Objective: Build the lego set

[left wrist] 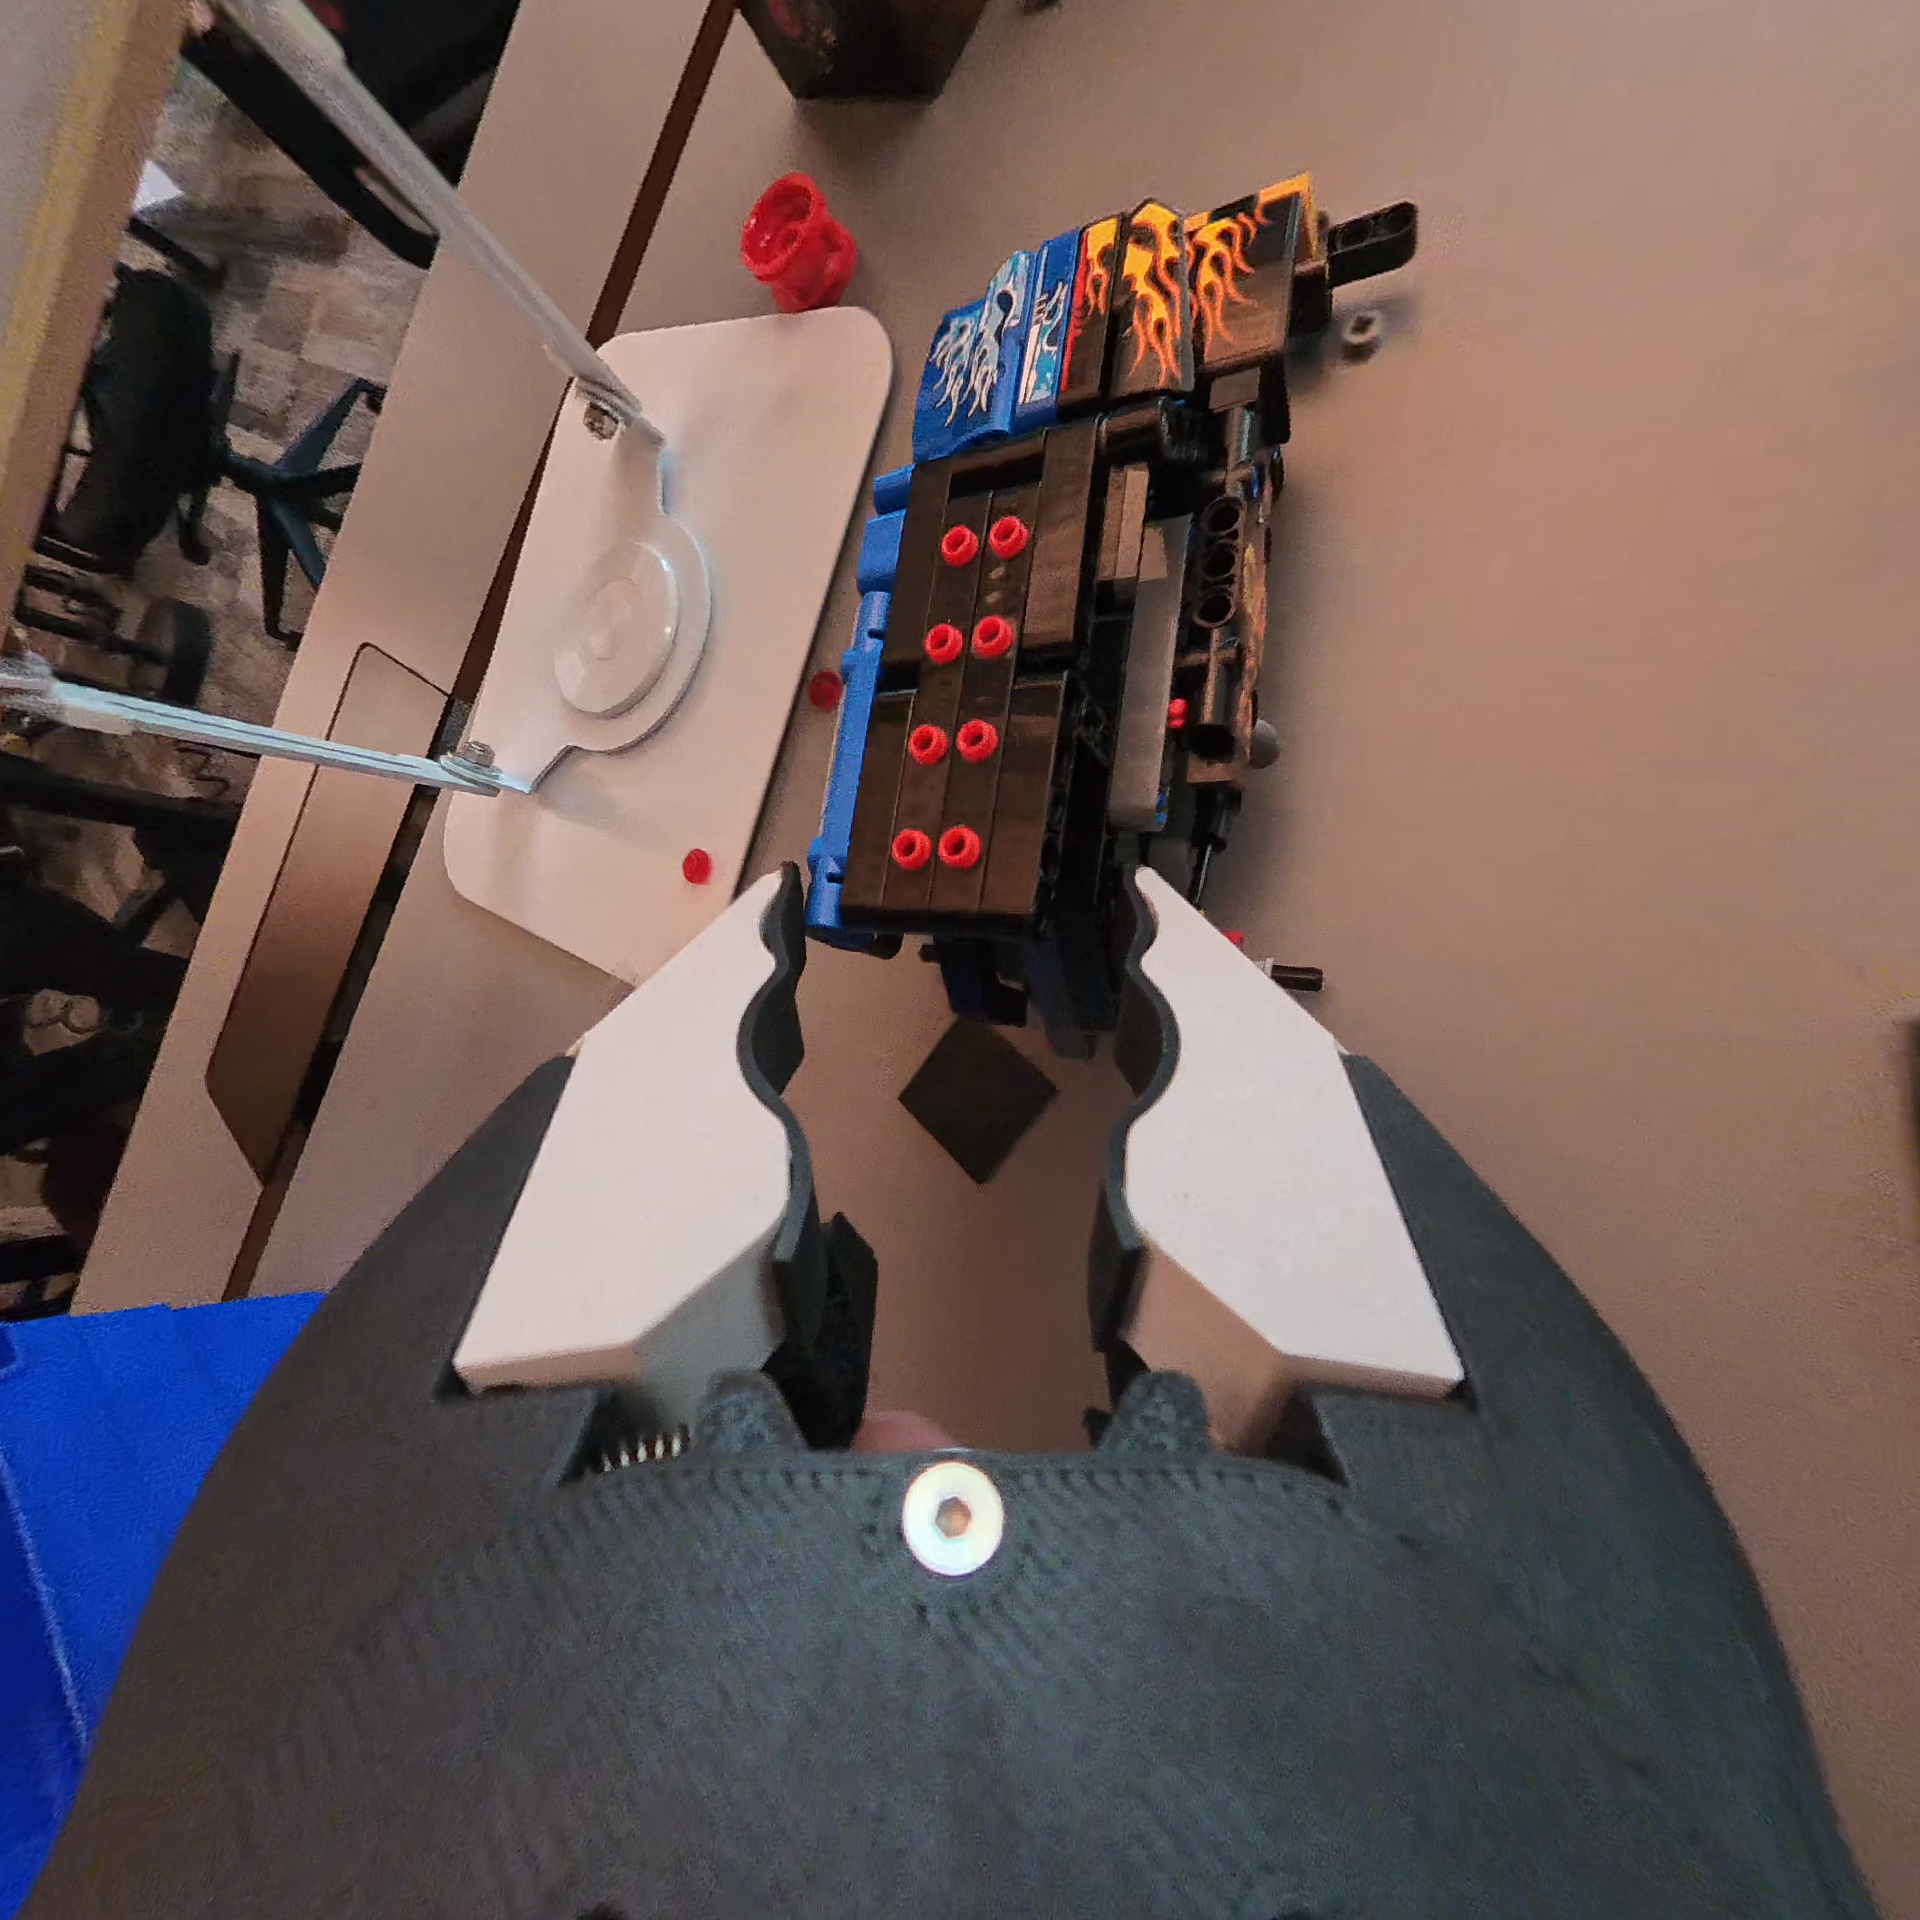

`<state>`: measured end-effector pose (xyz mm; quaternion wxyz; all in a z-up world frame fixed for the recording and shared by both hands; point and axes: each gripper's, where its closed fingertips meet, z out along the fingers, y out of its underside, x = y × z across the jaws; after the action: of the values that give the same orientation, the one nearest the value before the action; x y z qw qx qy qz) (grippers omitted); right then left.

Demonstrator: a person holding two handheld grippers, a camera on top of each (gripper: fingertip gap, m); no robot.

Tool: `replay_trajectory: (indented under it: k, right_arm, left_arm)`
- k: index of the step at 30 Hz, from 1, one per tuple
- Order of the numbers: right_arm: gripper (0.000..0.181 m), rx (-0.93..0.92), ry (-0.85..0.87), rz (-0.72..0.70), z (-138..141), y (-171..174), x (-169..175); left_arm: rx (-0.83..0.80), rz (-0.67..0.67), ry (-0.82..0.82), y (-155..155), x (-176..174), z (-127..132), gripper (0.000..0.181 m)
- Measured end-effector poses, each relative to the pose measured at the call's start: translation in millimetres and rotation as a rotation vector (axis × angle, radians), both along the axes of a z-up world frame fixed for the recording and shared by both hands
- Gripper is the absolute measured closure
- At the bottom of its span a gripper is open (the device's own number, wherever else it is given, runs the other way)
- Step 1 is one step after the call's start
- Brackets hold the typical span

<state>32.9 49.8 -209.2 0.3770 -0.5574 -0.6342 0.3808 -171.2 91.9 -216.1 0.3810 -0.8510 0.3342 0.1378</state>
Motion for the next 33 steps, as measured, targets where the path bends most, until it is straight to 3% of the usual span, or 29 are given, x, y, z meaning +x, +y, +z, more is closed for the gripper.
replay_trajectory:
  k: [4, 6, 9, 12, 15, 19, 24, 27, 31, 33]
  right_arm:
    - [0.104, 0.028, -0.025, -0.037, 8, 6, 8]
    - [0.111, 0.029, -0.049, -0.062, 10, 9, 15]
    - [0.111, 0.039, -0.062, -0.066, 12, 5, 25]
    - [0.112, 0.028, -0.076, -0.067, 11, 1, 33]
    - [0.114, 0.04, -0.106, -0.066, 8, -3, 40]
    - [0.119, 0.073, -0.156, -0.142, 6, 5, 63]
    - [0.128, 0.071, -0.152, -0.29, 12, 23, 114]
    - [0.131, 0.06, -0.133, -0.346, 17, 28, 135]
    - [0.134, 0.055, -0.101, -0.331, 23, 21, 128]
    - [0.135, 0.039, -0.06, -0.295, 27, 13, 109]
  left_arm:
    - [0.005, 0.025, 0.013, 7, -12, 1, 0.12]
    - [0.018, 0.049, -0.016, 1, -17, 10, 0.111]
    - [0.055, 0.063, -0.048, -27, -18, 36, 0.104]
    - [0.011, -0.016, -0.14, -69, 15, 45, 0.107]
    - [-0.18, -0.136, -0.249, -111, 67, 16, 0.116]
    - [-0.378, -0.209, -0.167, -142, 96, -40, 0.128]
    - [-0.397, -0.228, -0.198, -139, 110, -54, 0.152]
    - [-0.387, -0.246, -0.164, -131, 112, -53, 0.153]
    - [-0.335, -0.253, -0.195, -110, 117, -52, 0.154]
    - [-0.319, -0.261, -0.347, -100, 131, -44, 0.154]
